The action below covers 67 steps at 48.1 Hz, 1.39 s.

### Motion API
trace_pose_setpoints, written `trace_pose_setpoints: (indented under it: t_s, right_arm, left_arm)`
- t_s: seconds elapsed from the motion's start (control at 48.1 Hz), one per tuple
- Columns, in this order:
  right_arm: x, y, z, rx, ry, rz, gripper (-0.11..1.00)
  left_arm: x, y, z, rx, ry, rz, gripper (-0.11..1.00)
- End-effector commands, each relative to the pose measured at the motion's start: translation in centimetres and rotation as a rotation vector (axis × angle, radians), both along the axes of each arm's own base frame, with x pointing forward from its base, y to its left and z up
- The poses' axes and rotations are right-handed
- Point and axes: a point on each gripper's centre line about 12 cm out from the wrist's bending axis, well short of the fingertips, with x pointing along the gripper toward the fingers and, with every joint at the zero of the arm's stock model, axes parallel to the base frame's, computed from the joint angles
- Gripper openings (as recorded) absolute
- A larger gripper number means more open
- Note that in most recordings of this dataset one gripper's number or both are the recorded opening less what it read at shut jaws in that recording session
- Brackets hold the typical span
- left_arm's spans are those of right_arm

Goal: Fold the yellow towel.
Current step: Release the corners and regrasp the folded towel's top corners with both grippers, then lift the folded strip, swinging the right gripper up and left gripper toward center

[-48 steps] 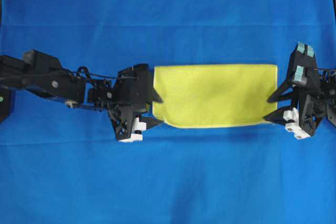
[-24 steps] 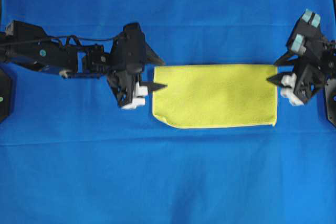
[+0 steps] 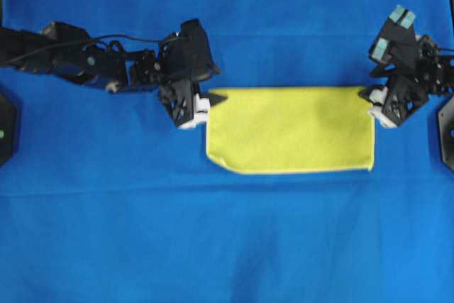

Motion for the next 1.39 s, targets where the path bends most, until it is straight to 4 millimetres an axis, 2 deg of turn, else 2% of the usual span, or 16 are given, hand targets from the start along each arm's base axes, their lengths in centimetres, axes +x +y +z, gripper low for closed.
trace_pose_setpoints:
  t_s: [0.0,0.187,0.291,0.353,0.478,0.519,0.582,0.748,0.852,0.997,1.247,1.371]
  right_arm:
    - [0.8,-0.3,0.2,-0.005,-0.021,0.006,0.61]
    - [0.9,-0.2,-0.4,0.004,-0.017,0.012,0.61]
    - [0.7,0.0,-0.7,0.008,-0.018,0.019,0.56]
    - [0.4,0.1,-1.2,0.014,-0.005,0.022,0.46]
    - [0.0,0.3,-1.8,0.023,0.006,0.024,0.10]
    - [0.0,0.3,-1.8,0.022,0.002,0.024,0.03]
    - [0.0,0.3,-1.7,0.022,-0.006,0.026,0.03]
    - [0.1,0.3,-1.4,0.017,-0.023,0.026,0.03]
    - [0.3,0.2,-0.6,0.003,-0.042,0.024,0.03]
    - [0.4,-0.2,1.7,-0.032,-0.073,0.007,0.03]
    - [-0.3,-0.3,7.7,-0.112,-0.184,-0.017,0.03]
    - [-1.1,0.2,9.9,-0.139,-0.258,-0.012,0.03]
  left_arm:
    - [0.6,0.2,0.6,0.008,-0.027,0.001,0.66]
    - [0.3,0.2,0.2,0.002,-0.001,0.001,0.63]
    - [0.1,0.1,-0.1,-0.004,0.026,0.000,0.53]
    - [-0.1,0.1,-0.2,-0.008,0.042,0.000,0.40]
    - [-0.2,0.1,-0.3,-0.010,0.054,0.000,0.16]
    - [-0.1,0.1,-0.3,-0.010,0.056,-0.001,0.09]
    - [-0.1,0.1,-0.3,-0.009,0.059,-0.003,0.02]
    - [0.1,0.1,0.1,-0.009,0.059,-0.004,0.02]
    - [0.3,0.1,1.7,-0.007,0.047,-0.005,0.02]
    - [0.3,0.1,5.2,-0.005,0.030,-0.007,0.02]
    - [-1.0,-0.4,12.5,0.000,-0.016,-0.015,0.02]
    - [-1.7,-0.8,14.3,0.007,-0.043,-0.023,0.02]
